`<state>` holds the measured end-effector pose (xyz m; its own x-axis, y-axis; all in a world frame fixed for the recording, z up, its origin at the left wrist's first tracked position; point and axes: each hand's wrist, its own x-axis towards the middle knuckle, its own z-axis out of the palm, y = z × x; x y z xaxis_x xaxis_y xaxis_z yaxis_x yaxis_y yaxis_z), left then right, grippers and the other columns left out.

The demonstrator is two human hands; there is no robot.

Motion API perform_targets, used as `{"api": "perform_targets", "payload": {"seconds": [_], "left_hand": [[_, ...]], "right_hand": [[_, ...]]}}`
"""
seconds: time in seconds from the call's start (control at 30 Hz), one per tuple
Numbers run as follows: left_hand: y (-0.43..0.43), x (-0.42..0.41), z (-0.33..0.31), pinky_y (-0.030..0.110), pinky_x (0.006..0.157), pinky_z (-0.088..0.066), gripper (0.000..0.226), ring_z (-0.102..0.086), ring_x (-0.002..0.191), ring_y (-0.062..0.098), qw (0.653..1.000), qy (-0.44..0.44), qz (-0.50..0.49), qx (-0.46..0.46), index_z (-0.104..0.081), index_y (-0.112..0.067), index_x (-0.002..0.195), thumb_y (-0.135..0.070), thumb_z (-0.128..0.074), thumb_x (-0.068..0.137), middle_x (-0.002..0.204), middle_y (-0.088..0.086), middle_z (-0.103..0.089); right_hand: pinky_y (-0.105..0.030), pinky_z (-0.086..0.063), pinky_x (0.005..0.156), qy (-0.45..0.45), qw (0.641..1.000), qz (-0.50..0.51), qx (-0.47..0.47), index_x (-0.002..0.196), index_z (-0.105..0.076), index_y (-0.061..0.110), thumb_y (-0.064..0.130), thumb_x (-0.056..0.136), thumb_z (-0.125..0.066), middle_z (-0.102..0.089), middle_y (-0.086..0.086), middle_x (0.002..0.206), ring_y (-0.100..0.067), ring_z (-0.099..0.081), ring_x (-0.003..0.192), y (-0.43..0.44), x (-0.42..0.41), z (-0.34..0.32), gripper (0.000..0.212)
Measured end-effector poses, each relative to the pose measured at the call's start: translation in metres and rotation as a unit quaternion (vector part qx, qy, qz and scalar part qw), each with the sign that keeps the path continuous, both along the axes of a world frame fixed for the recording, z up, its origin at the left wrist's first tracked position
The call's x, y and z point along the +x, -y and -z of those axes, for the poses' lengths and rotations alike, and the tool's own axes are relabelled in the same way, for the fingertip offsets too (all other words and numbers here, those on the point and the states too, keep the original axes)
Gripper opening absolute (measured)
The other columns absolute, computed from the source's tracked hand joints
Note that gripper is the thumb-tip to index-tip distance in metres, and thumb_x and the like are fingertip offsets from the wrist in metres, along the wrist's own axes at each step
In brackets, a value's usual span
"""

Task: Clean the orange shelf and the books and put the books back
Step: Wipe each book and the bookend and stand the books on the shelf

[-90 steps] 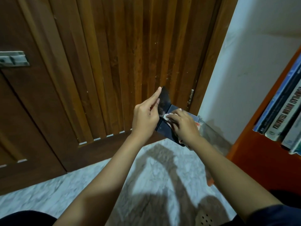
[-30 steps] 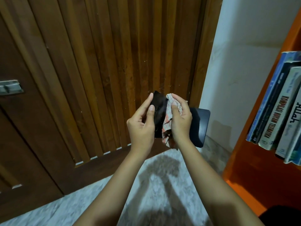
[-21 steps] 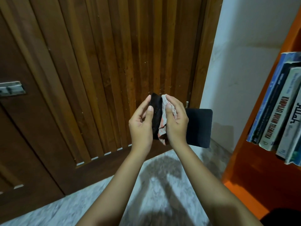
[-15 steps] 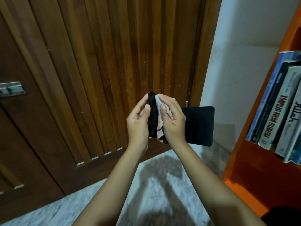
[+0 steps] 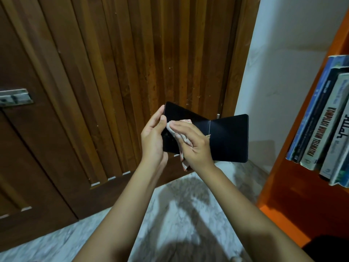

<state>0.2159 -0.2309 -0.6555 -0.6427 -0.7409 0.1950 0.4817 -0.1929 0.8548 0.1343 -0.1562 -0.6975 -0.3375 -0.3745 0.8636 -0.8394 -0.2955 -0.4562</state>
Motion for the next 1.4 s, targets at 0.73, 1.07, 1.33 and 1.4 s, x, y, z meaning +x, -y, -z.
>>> {"api": "perform_targets", "payload": {"seconds": [0.73, 1.07, 1.33, 1.4], "left_hand": [[-0.032, -0.006, 0.019, 0.045, 0.105, -0.043, 0.028, -0.054, 0.122, 0.012, 0.988, -0.032, -0.105, -0.105, -0.059, -0.031, 0.118, -0.015, -0.052, 0.096, 0.130, 0.001, -0.060], [-0.050, -0.006, 0.009, 0.017, 0.094, -0.047, 0.031, -0.056, 0.113, -0.006, 0.981, -0.031, -0.060, -0.184, -0.055, -0.027, 0.120, -0.007, -0.048, 0.097, 0.124, -0.010, -0.059], [-0.045, -0.009, 0.019, 0.009, 0.072, -0.049, 0.034, -0.061, 0.089, -0.015, 0.976, 0.009, -0.037, -0.214, -0.052, -0.010, 0.130, -0.004, -0.046, 0.097, 0.093, -0.032, -0.065], [-0.045, -0.010, 0.019, 0.008, 0.075, -0.048, 0.034, -0.060, 0.095, -0.014, 0.975, 0.011, -0.040, -0.219, -0.052, -0.010, 0.130, -0.004, -0.046, 0.097, 0.105, -0.025, -0.062]], "right_hand": [[0.003, -0.036, 0.084, 0.308, 0.909, 0.251, -0.128, 0.112, -0.063, 0.012, -0.006, 0.091, -0.043, -0.059, -0.002, 0.117, -0.010, -0.054, 0.110, -0.014, -0.011, 0.009, 0.034], [-0.004, -0.040, 0.087, 0.308, 0.907, 0.210, -0.196, 0.113, -0.061, 0.015, 0.003, 0.094, -0.048, -0.059, 0.007, 0.112, 0.010, -0.052, 0.105, -0.003, 0.017, -0.002, 0.027], [-0.017, -0.048, 0.088, 0.183, 0.959, 0.138, -0.166, 0.111, -0.064, 0.005, 0.003, 0.093, -0.052, -0.063, -0.007, 0.111, -0.008, -0.058, 0.106, 0.000, 0.009, -0.018, 0.022], [-0.016, -0.048, 0.087, 0.153, 0.963, 0.146, -0.165, 0.110, -0.065, 0.004, 0.003, 0.092, -0.053, -0.063, -0.006, 0.110, -0.006, -0.058, 0.106, 0.000, 0.004, -0.022, 0.021]]}}
